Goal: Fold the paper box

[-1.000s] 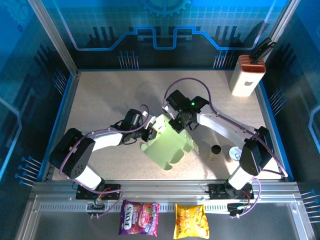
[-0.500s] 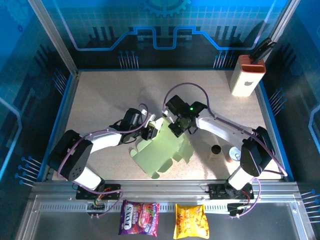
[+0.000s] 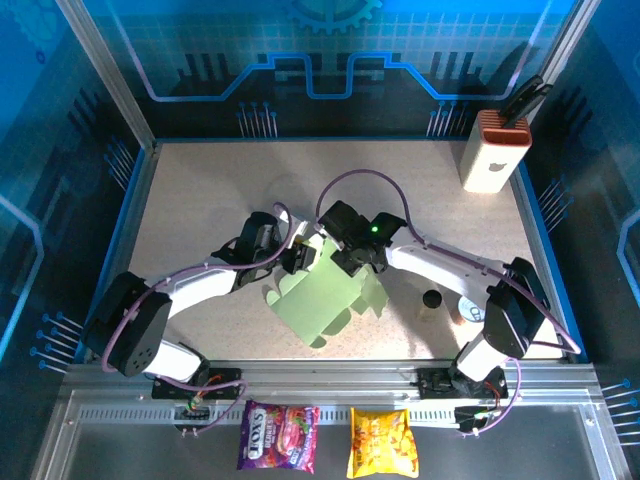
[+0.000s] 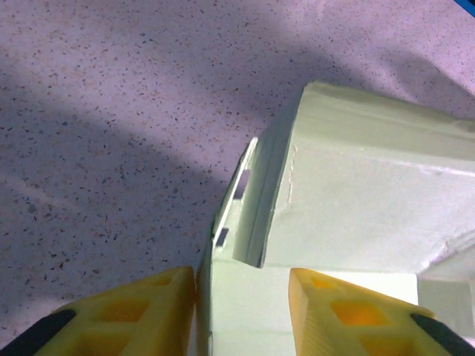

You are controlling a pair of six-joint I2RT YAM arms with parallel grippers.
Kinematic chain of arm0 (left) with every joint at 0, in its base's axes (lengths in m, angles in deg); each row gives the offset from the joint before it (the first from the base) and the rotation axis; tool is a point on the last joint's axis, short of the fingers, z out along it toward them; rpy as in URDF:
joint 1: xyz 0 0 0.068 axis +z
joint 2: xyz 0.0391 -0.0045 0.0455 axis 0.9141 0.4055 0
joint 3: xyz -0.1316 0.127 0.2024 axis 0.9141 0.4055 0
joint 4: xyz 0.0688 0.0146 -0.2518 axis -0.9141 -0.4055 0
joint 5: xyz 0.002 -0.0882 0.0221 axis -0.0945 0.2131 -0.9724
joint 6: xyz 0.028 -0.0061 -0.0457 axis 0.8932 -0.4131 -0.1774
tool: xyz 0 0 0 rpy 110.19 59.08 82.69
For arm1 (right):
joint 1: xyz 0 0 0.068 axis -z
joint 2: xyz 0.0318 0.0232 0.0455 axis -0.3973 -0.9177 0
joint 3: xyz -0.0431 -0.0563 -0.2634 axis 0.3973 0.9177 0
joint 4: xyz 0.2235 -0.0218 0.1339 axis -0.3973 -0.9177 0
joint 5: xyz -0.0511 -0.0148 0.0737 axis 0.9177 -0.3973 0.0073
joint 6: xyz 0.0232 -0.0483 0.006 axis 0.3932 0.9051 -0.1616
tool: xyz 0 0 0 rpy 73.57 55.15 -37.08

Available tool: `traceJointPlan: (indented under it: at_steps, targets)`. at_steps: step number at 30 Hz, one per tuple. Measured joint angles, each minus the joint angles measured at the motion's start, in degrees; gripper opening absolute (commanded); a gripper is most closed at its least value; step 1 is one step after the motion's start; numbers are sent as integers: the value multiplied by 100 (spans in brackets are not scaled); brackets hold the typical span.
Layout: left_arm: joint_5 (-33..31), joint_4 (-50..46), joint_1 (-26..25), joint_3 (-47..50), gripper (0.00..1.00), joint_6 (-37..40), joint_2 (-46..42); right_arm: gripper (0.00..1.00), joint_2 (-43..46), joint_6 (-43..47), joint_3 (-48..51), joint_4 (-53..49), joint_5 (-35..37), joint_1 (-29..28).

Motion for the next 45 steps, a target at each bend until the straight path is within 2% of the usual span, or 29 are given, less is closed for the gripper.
traceJointPlan:
  at_steps: [5, 9, 21, 33, 45]
  targets:
    - [7, 2, 0, 0, 23, 98, 68, 5, 74, 144, 0, 136, 289, -164]
    - [-42, 0, 0, 0, 19, 85, 249, 5, 74, 173, 0, 175, 310, -190]
    - [-140, 105, -9, 140, 19, 85, 487, 7, 50, 22, 9, 197, 238, -175]
    - [-254, 570, -11, 201, 20, 103, 514, 6, 50, -284, 173, 190, -133, 155]
    - [-118, 791, -11, 31, 17, 79, 1056, 5, 52, -330, 365, 249, -339, 306]
